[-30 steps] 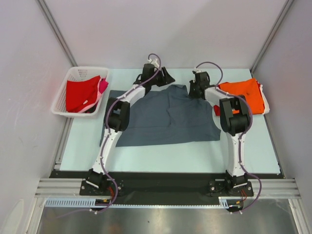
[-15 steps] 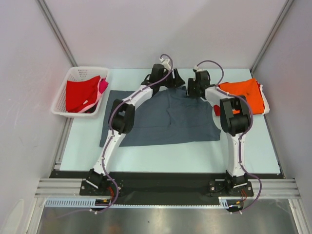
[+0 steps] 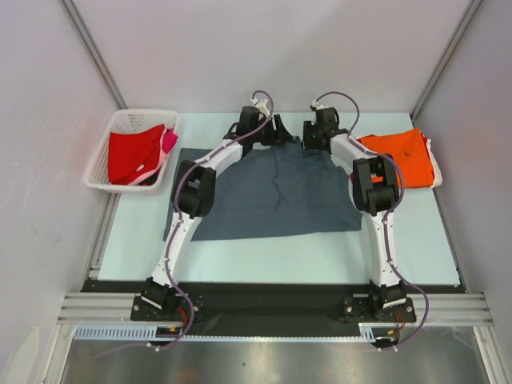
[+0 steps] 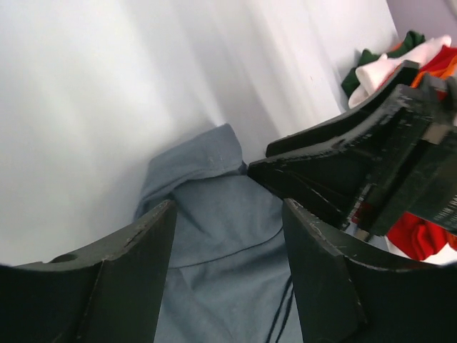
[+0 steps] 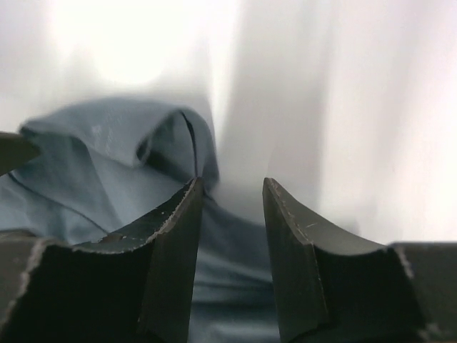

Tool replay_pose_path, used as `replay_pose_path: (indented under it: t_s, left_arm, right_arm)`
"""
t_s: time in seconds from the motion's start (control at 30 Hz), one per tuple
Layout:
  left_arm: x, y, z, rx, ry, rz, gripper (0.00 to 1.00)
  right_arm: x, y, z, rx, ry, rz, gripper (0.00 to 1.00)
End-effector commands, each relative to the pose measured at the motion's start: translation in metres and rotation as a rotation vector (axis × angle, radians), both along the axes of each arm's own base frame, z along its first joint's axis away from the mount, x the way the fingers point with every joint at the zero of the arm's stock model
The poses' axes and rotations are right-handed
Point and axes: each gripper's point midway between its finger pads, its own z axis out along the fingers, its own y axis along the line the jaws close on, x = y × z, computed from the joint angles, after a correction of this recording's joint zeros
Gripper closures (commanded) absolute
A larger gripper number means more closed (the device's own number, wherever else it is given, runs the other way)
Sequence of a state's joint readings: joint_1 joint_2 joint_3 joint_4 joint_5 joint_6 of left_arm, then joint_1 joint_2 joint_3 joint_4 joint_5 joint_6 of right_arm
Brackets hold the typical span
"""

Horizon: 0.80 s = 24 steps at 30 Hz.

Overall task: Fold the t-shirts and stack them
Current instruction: Fold the tshirt

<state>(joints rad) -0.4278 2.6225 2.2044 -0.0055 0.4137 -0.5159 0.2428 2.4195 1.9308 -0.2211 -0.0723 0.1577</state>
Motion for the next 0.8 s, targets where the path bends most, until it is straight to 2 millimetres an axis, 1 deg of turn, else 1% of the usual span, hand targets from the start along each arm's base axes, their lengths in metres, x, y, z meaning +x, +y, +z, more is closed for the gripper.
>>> replay_pose_path:
  t_s: [0.0,0.03,0.1,0.2,0.27,0.33,0.37,0.4,0.43,0.47,0.5,0.53,0.57,0.6,0.63,0.67,0.73,0.77]
  left_arm:
    - [0.007,0.007,0.083,-0.066,-0.115,0.021,0.34]
    - [0.006,0.007,0.083,-0.063,-0.112,0.021,0.34]
    - [0.008,0.01,0.083,-0.059,-0.112,0.032,0.34]
    - [0.005,0.012,0.076,-0.043,-0.082,0.038,0.34]
    - [0.006,0.013,0.075,-0.042,-0.083,0.039,0.34]
    - [0.006,0.014,0.073,-0.047,-0.075,0.041,0.34]
    - [0.008,0.016,0.072,-0.046,-0.073,0.044,0.34]
    - [0.007,0.015,0.072,-0.047,-0.072,0.043,0.34]
    - [0.008,0.017,0.073,-0.052,-0.07,0.045,0.34]
    - [0.008,0.018,0.072,-0.051,-0.067,0.045,0.34]
    - [0.008,0.017,0.072,-0.053,-0.065,0.042,0.34]
    - [0.009,0.019,0.074,-0.056,-0.066,0.046,0.34]
    - [0.008,0.019,0.075,-0.057,-0.065,0.044,0.34]
    - [0.008,0.02,0.076,-0.059,-0.065,0.044,0.34]
    - [0.009,0.021,0.079,-0.061,-0.069,0.046,0.34]
    - [0.007,0.021,0.079,-0.062,-0.066,0.042,0.34]
    - [0.006,0.024,0.087,-0.067,-0.075,0.045,0.35]
    - [0.005,0.024,0.086,-0.064,-0.072,0.044,0.35]
  right_arm:
    - [0.001,0.012,-0.007,-0.012,0.028,0.046,0.55]
    - [0.002,0.012,-0.012,-0.017,0.035,0.049,0.55]
    - [0.007,0.016,-0.007,-0.017,0.014,0.051,0.53]
    - [0.013,0.018,-0.002,-0.003,-0.01,0.046,0.51]
    - [0.016,0.024,-0.001,0.012,-0.019,0.069,0.49]
    - [0.021,0.029,0.004,0.013,-0.038,0.089,0.48]
    - [0.019,0.029,-0.009,0.002,-0.01,0.095,0.48]
    - [0.021,0.031,-0.008,-0.001,-0.011,0.1,0.48]
    - [0.028,0.032,-0.001,0.004,-0.027,0.098,0.48]
    - [0.026,0.033,-0.005,0.001,-0.006,0.101,0.49]
    - [0.027,0.034,-0.013,0.0,0.008,0.102,0.5]
    - [0.031,0.034,-0.008,0.001,-0.004,0.1,0.51]
    - [0.032,0.036,-0.008,0.0,-0.004,0.098,0.51]
    - [0.032,0.032,-0.011,-0.014,0.002,0.082,0.52]
    - [0.033,0.031,-0.01,-0.021,-0.001,0.073,0.53]
    - [0.033,0.031,-0.01,-0.028,0.002,0.07,0.62]
    - [0.035,0.027,-0.012,-0.04,0.004,0.05,0.75]
    - [0.036,0.025,-0.01,-0.041,0.001,0.046,0.91]
